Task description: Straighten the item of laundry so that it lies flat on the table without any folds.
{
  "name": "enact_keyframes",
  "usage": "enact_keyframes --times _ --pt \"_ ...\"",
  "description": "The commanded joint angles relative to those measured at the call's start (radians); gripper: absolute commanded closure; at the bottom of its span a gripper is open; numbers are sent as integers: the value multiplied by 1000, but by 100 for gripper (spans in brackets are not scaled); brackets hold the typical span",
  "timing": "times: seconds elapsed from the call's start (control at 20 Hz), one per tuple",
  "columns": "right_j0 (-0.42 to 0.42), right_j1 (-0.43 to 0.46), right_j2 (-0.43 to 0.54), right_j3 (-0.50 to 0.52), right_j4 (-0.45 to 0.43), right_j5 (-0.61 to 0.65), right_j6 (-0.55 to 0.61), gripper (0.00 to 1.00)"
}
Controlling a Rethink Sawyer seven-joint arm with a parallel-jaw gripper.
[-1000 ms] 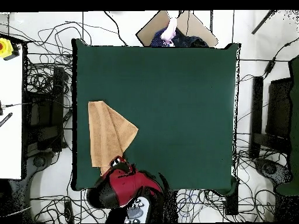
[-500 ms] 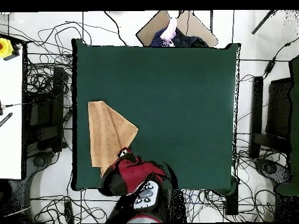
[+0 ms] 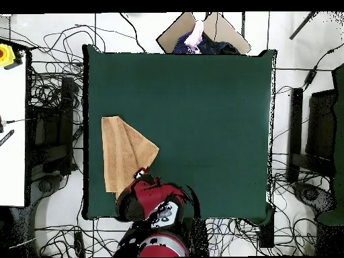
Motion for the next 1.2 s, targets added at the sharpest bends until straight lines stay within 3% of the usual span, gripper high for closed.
enact_keyframes --times 0.05,1.2 --pt "41 44 37 -113 103 -19 106 0" --pt "13 198 53 -216 130 -146 79 0"
